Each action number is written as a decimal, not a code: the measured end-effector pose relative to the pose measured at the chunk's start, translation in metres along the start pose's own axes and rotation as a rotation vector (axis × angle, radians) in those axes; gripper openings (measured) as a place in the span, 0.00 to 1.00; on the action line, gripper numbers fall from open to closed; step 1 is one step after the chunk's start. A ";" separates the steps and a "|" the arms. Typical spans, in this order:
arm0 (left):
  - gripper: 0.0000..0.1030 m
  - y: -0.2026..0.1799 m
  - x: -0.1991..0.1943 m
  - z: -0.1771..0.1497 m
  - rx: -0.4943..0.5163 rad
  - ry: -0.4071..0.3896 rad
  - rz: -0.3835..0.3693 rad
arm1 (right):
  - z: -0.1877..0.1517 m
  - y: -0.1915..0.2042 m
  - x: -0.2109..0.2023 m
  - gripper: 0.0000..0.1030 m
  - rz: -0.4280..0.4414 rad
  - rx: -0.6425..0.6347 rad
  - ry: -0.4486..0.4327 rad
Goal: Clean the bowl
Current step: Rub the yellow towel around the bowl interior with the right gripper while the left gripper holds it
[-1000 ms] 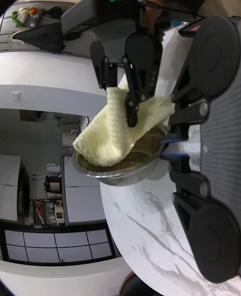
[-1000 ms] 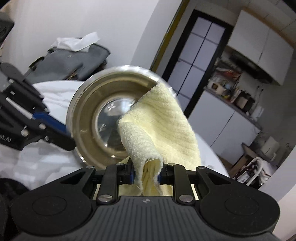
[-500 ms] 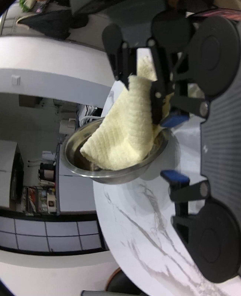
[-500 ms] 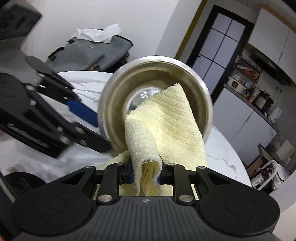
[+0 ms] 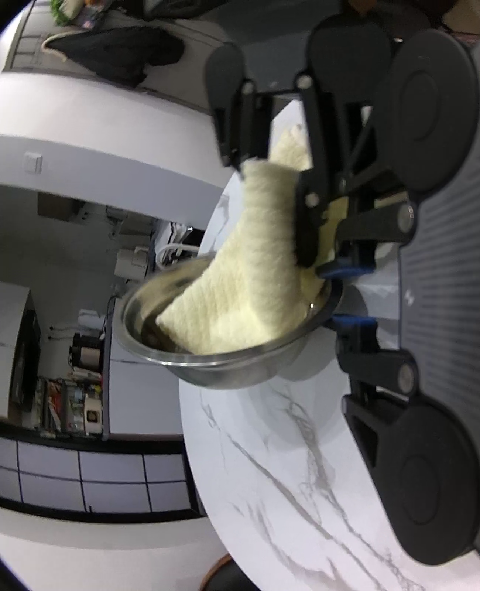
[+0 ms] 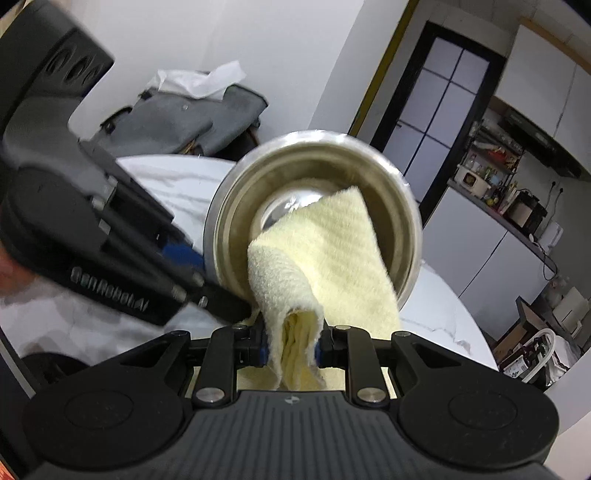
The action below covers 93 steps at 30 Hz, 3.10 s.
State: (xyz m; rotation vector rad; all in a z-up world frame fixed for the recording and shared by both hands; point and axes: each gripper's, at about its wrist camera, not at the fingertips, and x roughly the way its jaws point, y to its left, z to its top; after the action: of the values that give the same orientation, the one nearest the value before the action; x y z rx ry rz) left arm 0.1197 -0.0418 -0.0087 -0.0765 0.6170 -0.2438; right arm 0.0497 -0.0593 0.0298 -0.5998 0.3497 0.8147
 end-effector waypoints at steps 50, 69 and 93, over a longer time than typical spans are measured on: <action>0.20 0.024 -0.004 0.001 -0.194 0.017 -0.021 | -0.002 -0.007 0.014 0.22 0.113 0.074 0.023; 0.18 0.028 -0.004 -0.001 -0.134 0.015 -0.051 | 0.003 -0.004 0.027 0.22 0.105 0.063 0.045; 0.18 0.025 0.002 -0.003 -0.160 0.010 -0.007 | 0.007 -0.006 0.031 0.23 0.140 0.118 0.070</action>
State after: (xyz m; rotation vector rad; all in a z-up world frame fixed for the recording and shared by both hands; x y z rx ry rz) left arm 0.1245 -0.0177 -0.0157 -0.2316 0.6454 -0.2010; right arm 0.0748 -0.0405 0.0213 -0.4979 0.5047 0.9018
